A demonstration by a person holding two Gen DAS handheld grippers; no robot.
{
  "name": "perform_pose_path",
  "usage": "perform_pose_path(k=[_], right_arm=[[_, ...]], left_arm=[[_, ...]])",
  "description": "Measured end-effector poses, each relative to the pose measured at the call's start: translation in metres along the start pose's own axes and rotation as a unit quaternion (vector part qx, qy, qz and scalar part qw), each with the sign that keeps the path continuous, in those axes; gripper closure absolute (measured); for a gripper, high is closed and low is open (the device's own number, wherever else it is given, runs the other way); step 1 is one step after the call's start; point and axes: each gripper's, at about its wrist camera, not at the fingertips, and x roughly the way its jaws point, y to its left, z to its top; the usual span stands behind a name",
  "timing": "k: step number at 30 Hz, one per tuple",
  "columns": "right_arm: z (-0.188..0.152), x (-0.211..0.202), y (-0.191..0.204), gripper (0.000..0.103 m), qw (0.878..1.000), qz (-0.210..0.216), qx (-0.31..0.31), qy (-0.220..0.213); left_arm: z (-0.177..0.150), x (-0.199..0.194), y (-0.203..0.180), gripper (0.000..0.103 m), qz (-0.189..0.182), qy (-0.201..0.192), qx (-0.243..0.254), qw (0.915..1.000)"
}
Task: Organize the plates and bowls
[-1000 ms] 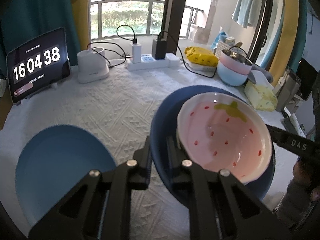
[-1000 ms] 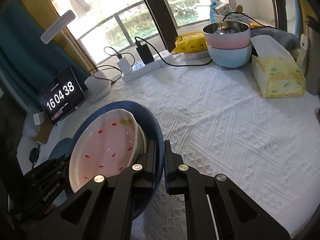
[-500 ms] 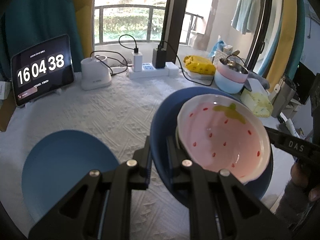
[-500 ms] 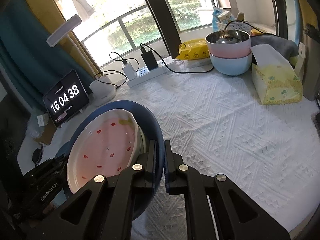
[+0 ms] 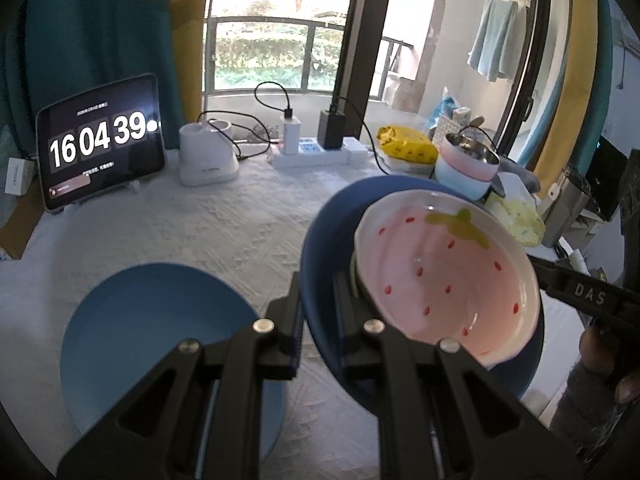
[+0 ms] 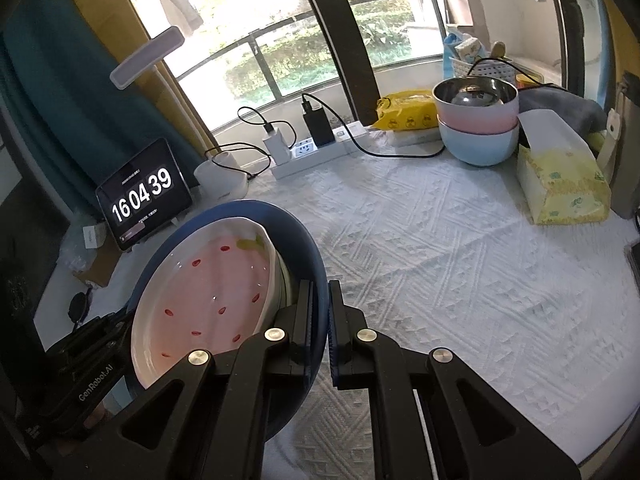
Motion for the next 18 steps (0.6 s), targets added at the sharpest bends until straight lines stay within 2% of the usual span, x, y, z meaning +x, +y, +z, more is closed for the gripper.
perform_pose_path(k=[18], right_arm=[[0.001, 0.009, 0.038, 0.095, 1.000, 0.006, -0.029, 0.008]], left_arm=[[-0.004, -0.013, 0.037, 0.092, 0.008, -0.009, -0.029, 0.9995]])
